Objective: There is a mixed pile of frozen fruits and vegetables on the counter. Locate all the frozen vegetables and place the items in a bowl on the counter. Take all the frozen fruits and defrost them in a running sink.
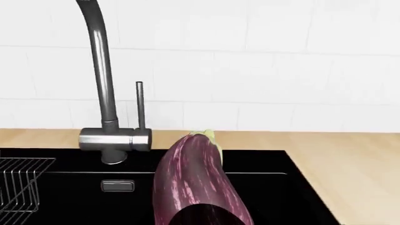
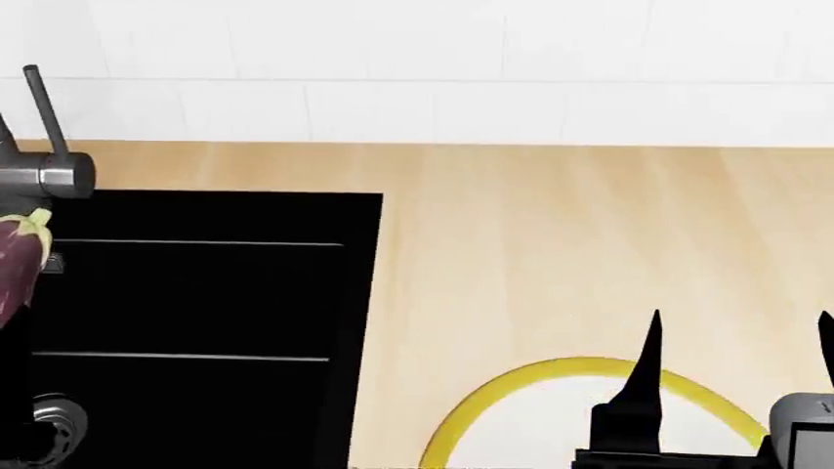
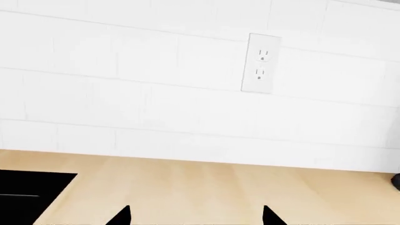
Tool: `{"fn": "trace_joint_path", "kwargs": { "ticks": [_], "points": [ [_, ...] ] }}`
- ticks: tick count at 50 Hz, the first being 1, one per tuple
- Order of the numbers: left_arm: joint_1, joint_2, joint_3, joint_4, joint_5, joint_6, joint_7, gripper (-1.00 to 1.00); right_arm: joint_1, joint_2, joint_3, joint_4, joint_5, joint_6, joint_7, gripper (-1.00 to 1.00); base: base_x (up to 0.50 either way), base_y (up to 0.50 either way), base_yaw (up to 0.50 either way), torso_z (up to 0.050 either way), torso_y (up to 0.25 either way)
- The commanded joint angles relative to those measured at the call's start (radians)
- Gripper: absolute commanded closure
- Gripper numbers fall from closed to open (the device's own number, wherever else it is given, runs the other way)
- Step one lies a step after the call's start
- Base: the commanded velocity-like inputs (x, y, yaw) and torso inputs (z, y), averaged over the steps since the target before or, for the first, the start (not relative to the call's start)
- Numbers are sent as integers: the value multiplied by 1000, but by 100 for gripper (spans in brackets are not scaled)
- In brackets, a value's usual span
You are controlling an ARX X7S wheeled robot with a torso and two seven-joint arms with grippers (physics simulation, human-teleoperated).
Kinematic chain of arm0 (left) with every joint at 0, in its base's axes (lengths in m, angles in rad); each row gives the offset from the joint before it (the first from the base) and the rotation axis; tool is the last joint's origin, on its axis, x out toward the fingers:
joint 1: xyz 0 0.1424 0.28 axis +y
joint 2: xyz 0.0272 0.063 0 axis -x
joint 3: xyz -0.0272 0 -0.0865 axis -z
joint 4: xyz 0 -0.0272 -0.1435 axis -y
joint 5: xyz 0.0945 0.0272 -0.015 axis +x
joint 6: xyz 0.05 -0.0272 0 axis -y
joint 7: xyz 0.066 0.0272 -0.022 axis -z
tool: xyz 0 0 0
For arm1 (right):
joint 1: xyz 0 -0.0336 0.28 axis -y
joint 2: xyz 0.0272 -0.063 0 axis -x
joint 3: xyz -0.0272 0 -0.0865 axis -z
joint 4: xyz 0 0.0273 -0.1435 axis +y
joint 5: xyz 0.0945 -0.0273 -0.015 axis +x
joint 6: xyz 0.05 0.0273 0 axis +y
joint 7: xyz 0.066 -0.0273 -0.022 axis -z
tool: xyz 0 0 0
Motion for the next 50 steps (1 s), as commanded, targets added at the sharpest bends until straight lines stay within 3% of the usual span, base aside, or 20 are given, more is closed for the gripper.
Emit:
{"fn": "trace_joint_path", "kwargs": {
  "ticks": [1,19,25,33,40,50],
  "points": [
    [-14,8,20,-6,-4,11,-16,100,-1,4,-3,0,0,-1,3,-100,-4,-500,0,0,0],
    [-5,-8,13,21,-31,11,-19,100,-6,8,-5,-6,2,-9,4,-100,-1,-497,0,0,1],
    [1,-12,-3,33,-64,10,-25,100,-1,8,-21,-5,-14,-15,-4,-100,0,-83,0,0,0],
    [-49,37,99,72,-112,-20,-23,100,2,8,-35,-2,-21,-16,-6,-100,0,0,0,0,0],
    [-123,132,279,67,-55,-52,2,100,2,5,-48,13,-33,-22,-15,-100,0,0,0,0,0],
    [-169,195,376,89,-107,-97,-12,100,-15,17,-19,13,-21,-31,-11,-100,0,0,0,0,1]
  ]
}}
